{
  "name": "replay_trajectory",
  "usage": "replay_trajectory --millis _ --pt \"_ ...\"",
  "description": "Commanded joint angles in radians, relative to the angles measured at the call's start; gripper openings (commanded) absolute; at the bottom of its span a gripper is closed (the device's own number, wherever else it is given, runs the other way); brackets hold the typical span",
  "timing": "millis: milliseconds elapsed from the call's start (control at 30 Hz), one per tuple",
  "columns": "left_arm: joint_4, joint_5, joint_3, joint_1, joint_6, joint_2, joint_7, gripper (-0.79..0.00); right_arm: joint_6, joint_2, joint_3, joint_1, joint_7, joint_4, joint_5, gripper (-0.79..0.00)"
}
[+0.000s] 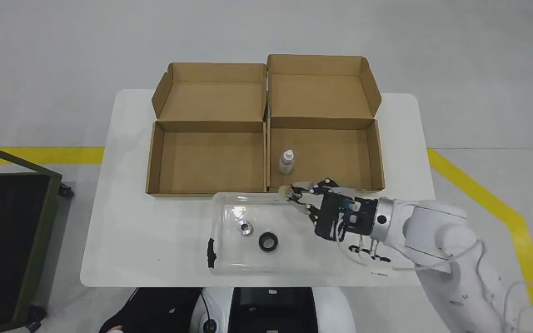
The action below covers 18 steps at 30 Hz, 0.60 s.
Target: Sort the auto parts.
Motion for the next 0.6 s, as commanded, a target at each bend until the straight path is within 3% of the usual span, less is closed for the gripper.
replay_trajectory --millis 0,200,567 --pt "0.0 0.0 0.0 0.0 0.0 0.0 0.0 0.0 0.031 -0.002 0.009 0.001 -0.08 0.009 0.003 -0.785" --pt "0.0 0.0 0.0 0.0 0.0 0.0 0.0 0.0 0.101 -0.014 -0.007 0.02 -0.299 0.05 0.041 -0.785" --pt "0.0 0.0 0.0 0.0 0.0 0.0 0.0 0.0 0.105 -0.032 -0.06 0.085 -0.561 0.075 0.059 -0.785"
